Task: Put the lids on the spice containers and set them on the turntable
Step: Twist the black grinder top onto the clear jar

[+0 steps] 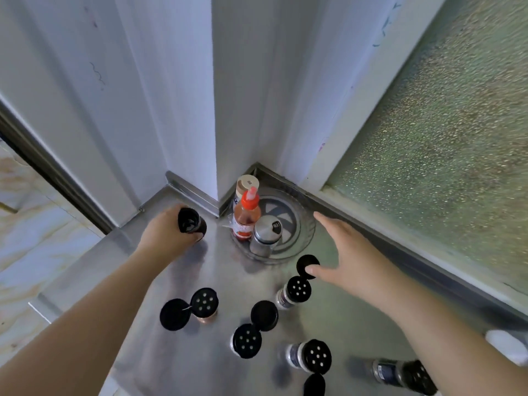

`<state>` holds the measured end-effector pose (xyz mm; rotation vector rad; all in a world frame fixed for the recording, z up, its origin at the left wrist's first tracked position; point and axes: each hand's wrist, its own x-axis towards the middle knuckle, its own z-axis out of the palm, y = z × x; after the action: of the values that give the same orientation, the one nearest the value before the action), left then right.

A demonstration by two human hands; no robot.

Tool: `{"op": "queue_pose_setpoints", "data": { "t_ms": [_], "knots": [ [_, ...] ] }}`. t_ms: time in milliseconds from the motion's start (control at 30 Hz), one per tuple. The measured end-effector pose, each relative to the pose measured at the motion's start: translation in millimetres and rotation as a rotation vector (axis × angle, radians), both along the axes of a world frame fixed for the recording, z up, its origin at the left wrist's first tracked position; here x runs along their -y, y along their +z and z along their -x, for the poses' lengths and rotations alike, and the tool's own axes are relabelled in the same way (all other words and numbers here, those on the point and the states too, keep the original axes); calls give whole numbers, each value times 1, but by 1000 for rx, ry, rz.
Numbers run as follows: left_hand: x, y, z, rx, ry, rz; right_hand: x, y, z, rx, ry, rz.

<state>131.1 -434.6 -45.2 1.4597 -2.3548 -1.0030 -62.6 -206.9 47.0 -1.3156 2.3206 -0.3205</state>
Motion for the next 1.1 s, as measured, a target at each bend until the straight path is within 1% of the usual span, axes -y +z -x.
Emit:
{"op": "queue_pose_setpoints", "data": {
  "t_ms": [33, 100, 133, 200, 267, 300, 400, 433, 500, 567, 600, 700, 800, 833, 867, 900, 967, 1033, 1100],
  "knots": [
    [-7, 20, 2, -69, 5, 47, -10, 4, 2, 8, -27, 30],
    [-27, 63, 11, -177, -64, 92, -28, 14, 4, 44, -84, 90],
    [-39, 83, 18, -220, -123, 71, -37, 18, 4, 76, -107, 124],
    [-69, 116, 34, -290, -277, -23, -55, 31, 4, 197, -154, 193],
    [-103, 137, 53, -312, -461, -85, -74, 45, 1, 365, -210, 229],
    [-123, 144, 64, -311, -545, -96, -86, 50, 0, 477, -257, 256],
    [-185, 155, 98, -342, -711, -169, -129, 54, 5, 915, -468, 355],
    [-206, 156, 110, -355, -746, -205, -146, 53, 10, 1031, -532, 379],
    [-250, 155, 133, -377, -804, -280, -183, 52, 18, 1184, -632, 476],
    [-294, 150, 155, -405, -842, -321, -220, 50, 27, 1312, -745, 650],
    [-317, 147, 164, -425, -845, -318, -238, 48, 31, 1345, -806, 738],
    [-381, 132, 191, -468, -850, -285, -289, 39, 45, 1297, -949, 905],
    [-432, 114, 214, -461, -898, -282, -328, 31, 56, 1182, -1046, 935],
    [-442, 108, 220, -447, -913, -273, -338, 27, 62, 1104, -1072, 924],
    [-450, 103, 226, -435, -922, -264, -348, 22, 71, 986, -1101, 905],
    [-455, 97, 231, -422, -913, -259, -358, 15, 81, 834, -1141, 876],
    [-454, 90, 236, -404, -816, -252, -377, 4, 108, 523, -1206, 782],
    [-443, 88, 235, -428, -680, -247, -389, 0, 134, 302, -1174, 655],
    [-432, 89, 231, -477, -560, -245, -393, -2, 159, 176, -1061, 553]
  ]
}}
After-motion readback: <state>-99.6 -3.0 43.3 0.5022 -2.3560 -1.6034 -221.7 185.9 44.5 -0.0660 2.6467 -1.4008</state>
